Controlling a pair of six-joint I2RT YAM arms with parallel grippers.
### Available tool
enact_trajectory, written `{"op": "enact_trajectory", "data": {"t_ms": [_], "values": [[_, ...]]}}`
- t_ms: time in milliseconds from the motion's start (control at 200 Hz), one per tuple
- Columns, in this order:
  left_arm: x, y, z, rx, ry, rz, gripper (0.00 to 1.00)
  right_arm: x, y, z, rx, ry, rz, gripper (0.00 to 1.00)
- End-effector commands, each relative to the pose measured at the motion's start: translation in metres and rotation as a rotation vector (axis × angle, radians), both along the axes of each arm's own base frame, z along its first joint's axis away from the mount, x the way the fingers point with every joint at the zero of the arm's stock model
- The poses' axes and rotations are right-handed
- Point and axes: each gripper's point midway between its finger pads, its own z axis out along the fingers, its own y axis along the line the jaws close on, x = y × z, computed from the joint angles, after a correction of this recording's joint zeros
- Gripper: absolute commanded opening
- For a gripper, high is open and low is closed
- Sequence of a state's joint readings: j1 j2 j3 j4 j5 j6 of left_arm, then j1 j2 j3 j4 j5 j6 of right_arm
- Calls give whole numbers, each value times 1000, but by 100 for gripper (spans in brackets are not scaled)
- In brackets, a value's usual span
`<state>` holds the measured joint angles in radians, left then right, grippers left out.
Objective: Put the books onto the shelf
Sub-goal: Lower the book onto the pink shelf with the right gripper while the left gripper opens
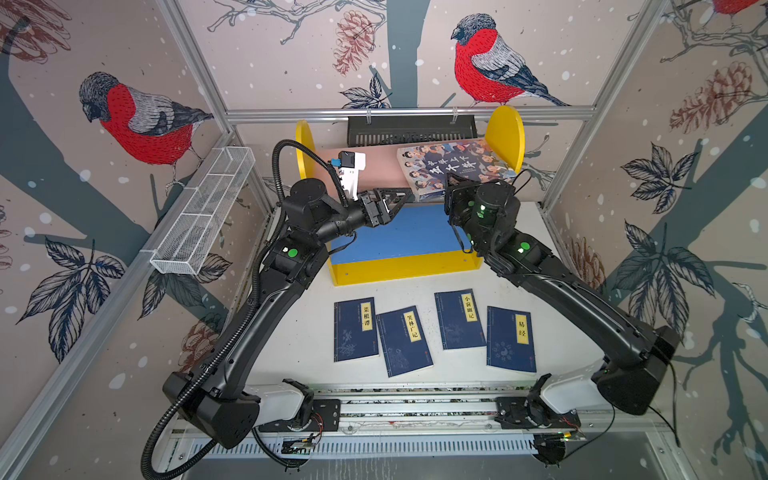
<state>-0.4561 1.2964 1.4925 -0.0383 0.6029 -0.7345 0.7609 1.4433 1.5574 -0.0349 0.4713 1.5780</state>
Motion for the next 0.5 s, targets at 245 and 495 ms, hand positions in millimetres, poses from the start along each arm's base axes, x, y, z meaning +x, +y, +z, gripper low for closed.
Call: {"op": "enact_trajectory", "data": {"t_ms": [245,495], "values": [[0,-8,11,-60,12,-34,79,0,3,35,112,-93,29,10],[12,-12,3,-73,98,-22,79,0,2,39,126,-96,25,13]]}}
